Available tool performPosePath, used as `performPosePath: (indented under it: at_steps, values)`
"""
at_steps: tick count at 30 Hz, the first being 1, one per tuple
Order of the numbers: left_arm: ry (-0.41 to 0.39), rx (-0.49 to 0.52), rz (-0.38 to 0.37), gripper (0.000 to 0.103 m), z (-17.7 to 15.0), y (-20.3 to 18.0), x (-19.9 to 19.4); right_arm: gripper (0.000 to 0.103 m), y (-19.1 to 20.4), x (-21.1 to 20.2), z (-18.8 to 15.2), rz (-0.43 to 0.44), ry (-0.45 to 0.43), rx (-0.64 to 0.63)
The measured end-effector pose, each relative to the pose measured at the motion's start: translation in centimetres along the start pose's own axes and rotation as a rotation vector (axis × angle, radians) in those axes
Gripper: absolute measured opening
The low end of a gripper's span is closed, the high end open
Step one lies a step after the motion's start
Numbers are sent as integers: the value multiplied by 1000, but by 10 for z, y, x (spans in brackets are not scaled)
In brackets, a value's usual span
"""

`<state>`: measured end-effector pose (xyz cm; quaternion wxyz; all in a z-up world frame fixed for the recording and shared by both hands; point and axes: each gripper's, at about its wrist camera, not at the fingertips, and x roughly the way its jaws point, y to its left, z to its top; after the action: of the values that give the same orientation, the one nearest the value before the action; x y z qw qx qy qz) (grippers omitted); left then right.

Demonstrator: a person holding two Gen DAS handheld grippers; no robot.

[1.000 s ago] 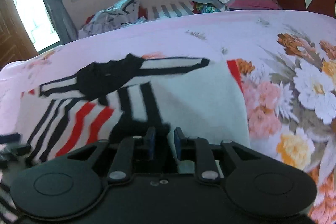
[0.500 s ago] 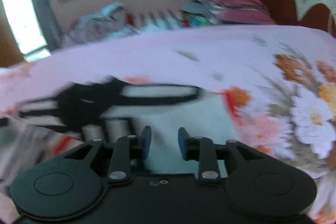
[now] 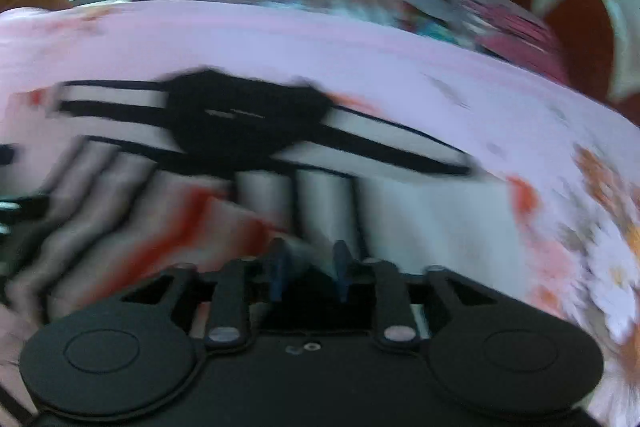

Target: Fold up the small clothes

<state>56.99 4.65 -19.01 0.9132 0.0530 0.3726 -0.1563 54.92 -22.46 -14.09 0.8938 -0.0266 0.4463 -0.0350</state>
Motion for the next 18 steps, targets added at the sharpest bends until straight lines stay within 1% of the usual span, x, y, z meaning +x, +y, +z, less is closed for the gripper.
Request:
performPosePath:
  at_steps: [1,3,4,6,8,10,11,12,13,14,16,18]
  values:
    - [3,-15,4,92,2,1,0,36,-10,-3,-1,32,4,44]
    - [4,-22,44,92,7,-5,-9,32,-15,-17,-5,29,-29,62]
    - [-21,-24,44,92,8,-9,-18,27,-15,-25,-7,30,-54,64]
    - [-68,-37,7,92,-2,-14,-44,27,-16,-39,-13,72,-79,69]
    - [-87,-8,-1,92,-13,-27,-58,27,-10,-47,-23,109,-75,43]
    - [-79,11,28,92,-27,-30,-65,26,-1,-47,-34,117,-55,-11]
    - [-60,6,34,92,-36,-28,-65,26,0,-46,-38,105,-37,-24]
    - [-10,1,57,92,-45,-23,-60,25,-2,-42,-39,78,-14,-30]
    - [9,3,57,92,-55,-18,-57,26,-7,-40,-45,55,-16,-19]
    - [-26,12,44,92,-62,-14,-60,31,-12,-38,-45,43,-14,8]
    - [-14,39,49,92,-60,-15,-61,30,-21,-37,-45,65,0,60]
    - [-5,37,54,92,-54,-15,-62,27,-20,-44,-43,61,-13,43]
